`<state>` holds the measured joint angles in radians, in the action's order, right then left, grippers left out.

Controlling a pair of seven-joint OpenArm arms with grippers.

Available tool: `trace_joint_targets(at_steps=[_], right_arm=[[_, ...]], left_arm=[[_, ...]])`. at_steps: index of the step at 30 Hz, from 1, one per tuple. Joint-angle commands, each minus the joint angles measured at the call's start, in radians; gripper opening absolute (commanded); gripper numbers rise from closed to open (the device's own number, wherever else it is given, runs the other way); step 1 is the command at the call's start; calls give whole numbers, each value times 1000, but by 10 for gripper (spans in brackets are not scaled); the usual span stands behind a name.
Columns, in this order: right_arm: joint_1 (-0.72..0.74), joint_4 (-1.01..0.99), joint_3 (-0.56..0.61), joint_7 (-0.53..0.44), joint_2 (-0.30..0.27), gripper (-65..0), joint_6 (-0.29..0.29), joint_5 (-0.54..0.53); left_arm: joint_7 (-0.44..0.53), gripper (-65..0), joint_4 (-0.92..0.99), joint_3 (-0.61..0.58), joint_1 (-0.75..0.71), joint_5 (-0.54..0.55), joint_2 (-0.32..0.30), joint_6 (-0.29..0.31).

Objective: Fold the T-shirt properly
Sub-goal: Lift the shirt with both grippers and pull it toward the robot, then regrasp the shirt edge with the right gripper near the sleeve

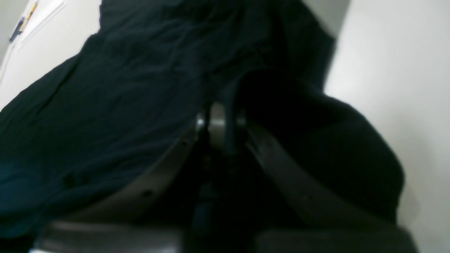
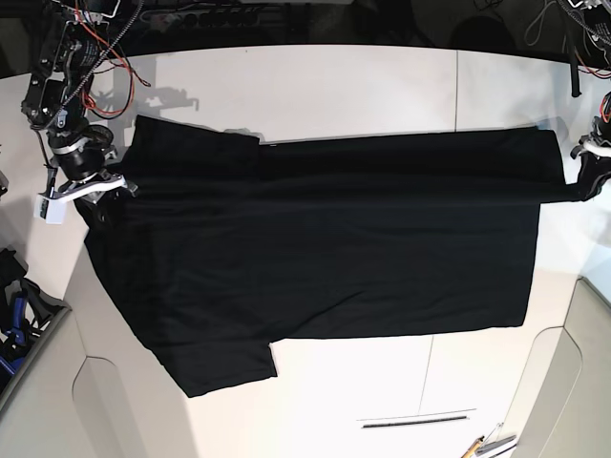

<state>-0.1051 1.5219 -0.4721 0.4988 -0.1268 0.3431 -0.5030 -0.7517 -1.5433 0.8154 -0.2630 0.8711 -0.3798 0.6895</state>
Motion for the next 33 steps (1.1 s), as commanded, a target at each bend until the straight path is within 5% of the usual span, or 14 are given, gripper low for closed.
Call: trace_joint_targets(at_steps=[1, 4, 6, 9, 16, 25, 33], right_arm=[[11, 16, -3, -28, -11, -650, 5, -17], [10, 21, -4, -28, -11, -406, 28, -17], [10, 35, -4, -27, -11, -315, 33, -21], [8, 93, -16, 4, -11, -309, 32, -21], [-39, 278, -66, 267, -11, -310, 32, -102], [-279, 288, -65, 238, 27, -309, 19, -133], [-275, 69, -58, 215, 33, -310, 58, -247]], left_arm=[[17, -598, -12, 7, 5, 14, -19, 9], [14, -339, -12, 7, 5, 14, -20, 9], [14, -323, -12, 8, 5, 15, -19, 9], [13, -323, -12, 8, 5, 15, -19, 9], [-9, -323, -13, 8, 2, 15, -19, 9], [-16, -323, -13, 8, -6, 21, -19, 9], [-16, -323, -13, 8, -6, 30, -17, 9]])
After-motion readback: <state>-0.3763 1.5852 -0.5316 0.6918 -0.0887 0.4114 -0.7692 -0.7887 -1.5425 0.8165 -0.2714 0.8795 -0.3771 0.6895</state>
